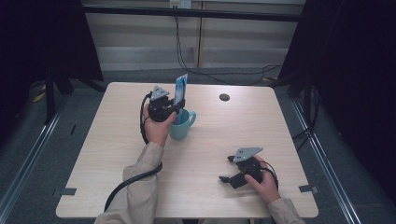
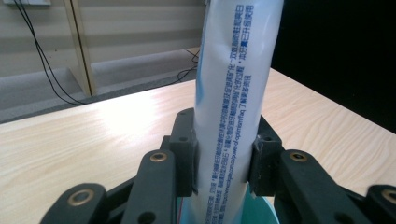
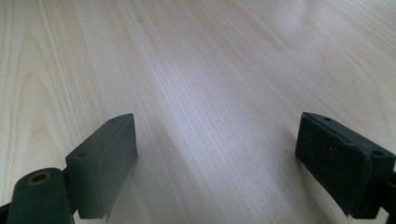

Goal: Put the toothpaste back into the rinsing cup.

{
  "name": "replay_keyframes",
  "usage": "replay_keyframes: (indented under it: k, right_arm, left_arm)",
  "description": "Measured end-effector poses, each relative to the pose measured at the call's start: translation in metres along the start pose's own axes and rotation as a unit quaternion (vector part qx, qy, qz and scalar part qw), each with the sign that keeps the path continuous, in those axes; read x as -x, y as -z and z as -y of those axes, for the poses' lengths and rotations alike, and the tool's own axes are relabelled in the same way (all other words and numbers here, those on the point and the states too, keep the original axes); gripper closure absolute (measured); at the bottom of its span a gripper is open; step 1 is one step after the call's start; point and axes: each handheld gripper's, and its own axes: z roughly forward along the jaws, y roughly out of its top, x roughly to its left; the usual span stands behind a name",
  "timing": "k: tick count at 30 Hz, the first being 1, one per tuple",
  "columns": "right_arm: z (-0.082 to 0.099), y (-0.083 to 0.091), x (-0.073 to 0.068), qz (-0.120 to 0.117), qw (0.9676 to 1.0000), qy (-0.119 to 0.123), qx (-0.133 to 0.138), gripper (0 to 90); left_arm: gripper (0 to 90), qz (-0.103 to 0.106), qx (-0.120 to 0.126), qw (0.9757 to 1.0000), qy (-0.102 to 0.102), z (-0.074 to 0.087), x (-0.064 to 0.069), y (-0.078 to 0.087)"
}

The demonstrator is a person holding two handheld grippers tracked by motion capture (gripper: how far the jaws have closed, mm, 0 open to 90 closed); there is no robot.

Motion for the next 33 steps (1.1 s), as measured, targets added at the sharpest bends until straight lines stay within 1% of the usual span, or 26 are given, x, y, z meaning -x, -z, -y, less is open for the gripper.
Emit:
replay_keyframes:
  k: [5, 9, 14, 19, 20, 25, 30, 33]
  right_arm:
    - [0.0, 0.0, 0.0, 0.0, 1.0, 0.001, 0.0, 12.2]
    - [0.0, 0.0, 0.0, 0.001, 1.0, 0.001, 0.0, 12.2]
    - [0.0, 0.0, 0.0, 0.0, 1.0, 0.002, 0.0, 12.2]
    - [0.0, 0.0, 0.0, 0.0, 1.0, 0.001, 0.0, 12.1]
    - [0.0, 0.0, 0.0, 0.0, 1.0, 0.002, 0.001, 12.1]
    - [0.0, 0.0, 0.0, 0.0, 1.0, 0.002, 0.0, 12.2]
    - [0.0, 0.0, 0.0, 0.0, 1.0, 0.003, 0.0, 12.1]
    - [0.0, 0.0, 0.0, 0.0, 1.0, 0.003, 0.0, 12.1]
  left_arm:
    - [68.6, -0.003, -0.004, 1.0, -0.002, 0.003, 0.002, -0.001]
    - [68.5, -0.001, -0.007, 1.0, -0.004, 0.006, 0.002, -0.002]
    - [68.4, -0.001, -0.007, 1.0, -0.002, 0.008, 0.003, -0.002]
    - [68.3, -0.003, -0.013, 0.9999, -0.004, 0.01, 0.002, -0.003]
    - [68.3, -0.004, -0.012, 0.9999, -0.002, 0.011, 0.003, -0.003]
    - [68.1, -0.005, -0.024, 0.9997, 0.0, 0.014, 0.002, -0.005]
    - [67.8, -0.002, -0.036, 0.9993, 0.002, 0.02, 0.001, -0.009]
    - [67.7, -0.007, -0.041, 0.9991, 0.003, 0.023, 0.002, -0.01]
